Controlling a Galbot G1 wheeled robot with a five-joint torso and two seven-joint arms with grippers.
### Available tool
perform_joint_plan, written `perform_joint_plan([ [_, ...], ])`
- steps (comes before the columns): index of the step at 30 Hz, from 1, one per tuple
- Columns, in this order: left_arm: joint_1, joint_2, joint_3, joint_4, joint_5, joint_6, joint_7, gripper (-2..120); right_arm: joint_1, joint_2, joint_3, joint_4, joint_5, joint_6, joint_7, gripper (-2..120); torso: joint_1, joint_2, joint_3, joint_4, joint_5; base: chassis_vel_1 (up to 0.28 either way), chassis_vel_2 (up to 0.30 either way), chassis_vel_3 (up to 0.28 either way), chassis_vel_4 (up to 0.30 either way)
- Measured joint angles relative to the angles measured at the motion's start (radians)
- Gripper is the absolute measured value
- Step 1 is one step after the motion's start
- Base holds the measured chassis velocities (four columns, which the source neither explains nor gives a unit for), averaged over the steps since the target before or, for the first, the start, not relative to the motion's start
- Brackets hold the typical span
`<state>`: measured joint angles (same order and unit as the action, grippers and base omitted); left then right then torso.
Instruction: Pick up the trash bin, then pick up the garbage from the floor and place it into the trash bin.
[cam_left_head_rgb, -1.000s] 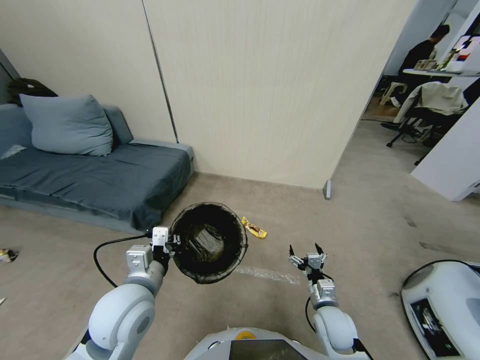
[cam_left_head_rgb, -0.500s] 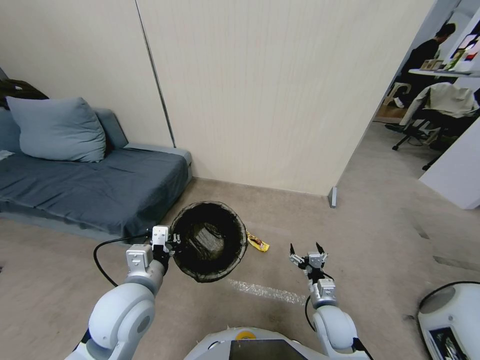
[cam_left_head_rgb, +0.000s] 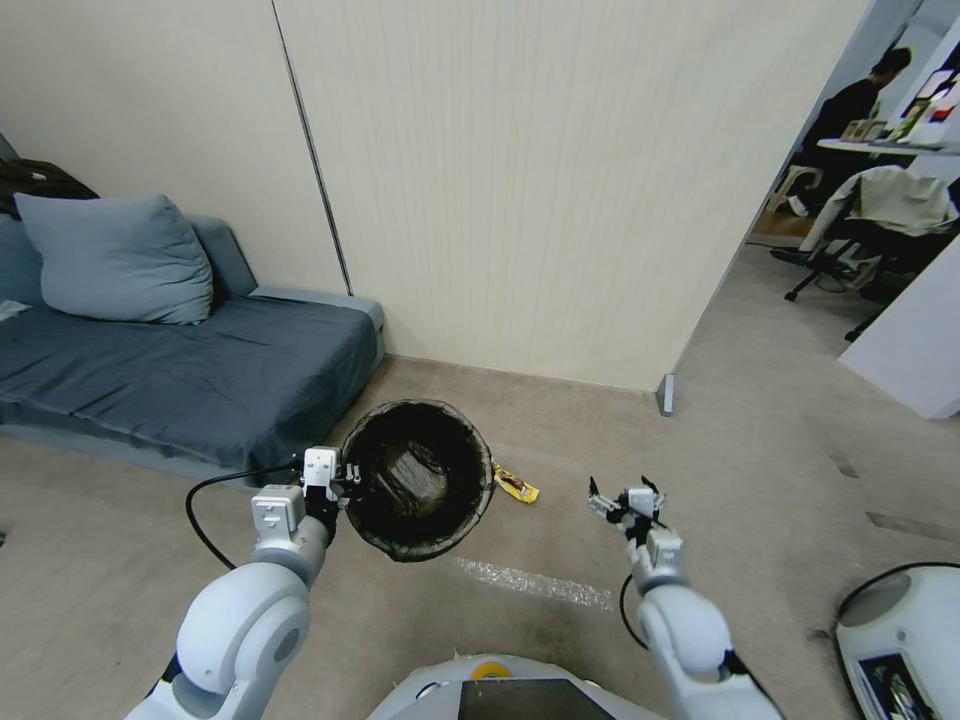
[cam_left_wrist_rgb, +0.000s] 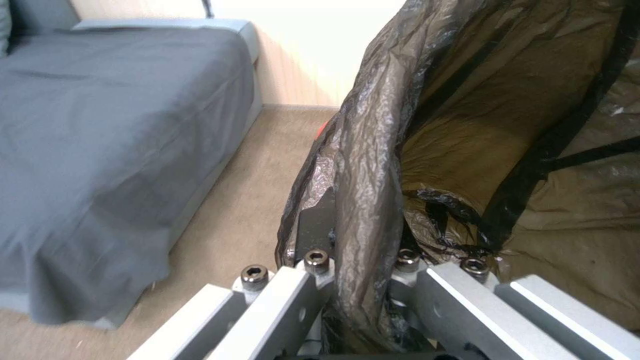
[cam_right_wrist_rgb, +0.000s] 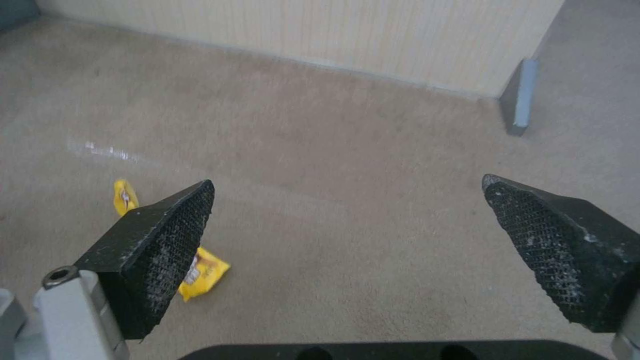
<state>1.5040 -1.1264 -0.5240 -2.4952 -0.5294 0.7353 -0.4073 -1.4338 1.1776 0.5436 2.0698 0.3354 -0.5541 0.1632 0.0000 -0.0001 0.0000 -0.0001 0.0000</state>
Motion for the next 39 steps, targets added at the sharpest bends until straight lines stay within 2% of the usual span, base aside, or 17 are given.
perform_joint_plan([
  [1, 0.002, 0.0, -0.001, 0.0, 0.0, 0.0, 0.0, 0, 0.032, -0.046, -0.012, -0.024, 0.042, -0.036, 0.0, 100, 0.0, 0.0, 0.0, -0.0005, 0.0003, 0.0, 0.0, 0.0, 0.0],
  [2, 0.005, -0.001, -0.003, 0.0, 0.0, 0.0, 0.0, 0, 0.071, -0.093, -0.029, -0.059, 0.083, -0.073, 0.002, 100, 0.0, 0.0, 0.0, 0.0001, 0.0001, 0.0, 0.0, 0.0, 0.0],
  [3, 0.005, -0.001, -0.003, 0.0, 0.0, 0.0, 0.0, 0, 0.071, -0.093, -0.029, -0.059, 0.083, -0.073, 0.002, 100, 0.0, 0.0, 0.0, 0.0001, 0.0001, 0.0, 0.0, 0.0, 0.0],
  [5, 0.007, -0.005, -0.008, -0.002, 0.001, 0.0, 0.0, 0, 0.154, -0.148, -0.071, -0.134, 0.145, -0.112, 0.003, 100, 0.0, 0.0, 0.0, 0.0002, 0.0003, 0.0, 0.0, 0.0, 0.0],
  [12, 0.013, -0.01, -0.017, -0.003, 0.007, 0.0, 0.0, 0, 0.346, -0.192, -0.191, -0.284, 0.226, -0.173, -0.002, 100, 0.0, 0.0, 0.0, 0.0003, 0.0001, 0.0, 0.0, 0.0, 0.0],
  [13, 0.015, -0.012, -0.02, -0.002, 0.011, 0.0, 0.0, 0, 0.401, -0.192, -0.239, -0.337, 0.243, -0.185, -0.013, 100, 0.0, 0.0, 0.0, 0.0004, 0.0001, 0.0, 0.0, 0.0, 0.0],
  [17, 0.017, -0.014, -0.023, -0.001, 0.013, 0.0, 0.0, 0, 0.44, -0.188, -0.284, -0.389, 0.245, -0.189, -0.026, 100, 0.0, 0.0, 0.0, 0.0002, -0.0002, 0.0, 0.0, 0.0, 0.0],
  [19, 0.022, -0.012, -0.04, -0.003, 0.013, 0.0, 0.001, 0, 0.534, -0.152, -0.385, -0.525, 0.224, -0.188, -0.067, 100, 0.0, 0.0, 0.0, -0.0001, 0.0002, 0.0, 0.0, 0.0, 0.0],
  [22, 0.023, -0.01, -0.052, -0.003, 0.013, 0.0, 0.001, 0, 0.591, -0.131, -0.43, -0.579, 0.218, -0.188, -0.077, 100, 0.0, 0.0, 0.0, 0.0002, -0.0005, 0.0, 0.0, 0.0, 0.0],
  [39, 0.027, -0.017, -0.055, 0.005, 0.022, 0.0, 0.004, 0, 0.749, -0.034, -0.565, -0.71, 0.186, -0.183, -0.098, 100, 0.0, 0.0, 0.0, 0.0001, -0.0002, 0.0, 0.0, 0.0, 0.0],
])
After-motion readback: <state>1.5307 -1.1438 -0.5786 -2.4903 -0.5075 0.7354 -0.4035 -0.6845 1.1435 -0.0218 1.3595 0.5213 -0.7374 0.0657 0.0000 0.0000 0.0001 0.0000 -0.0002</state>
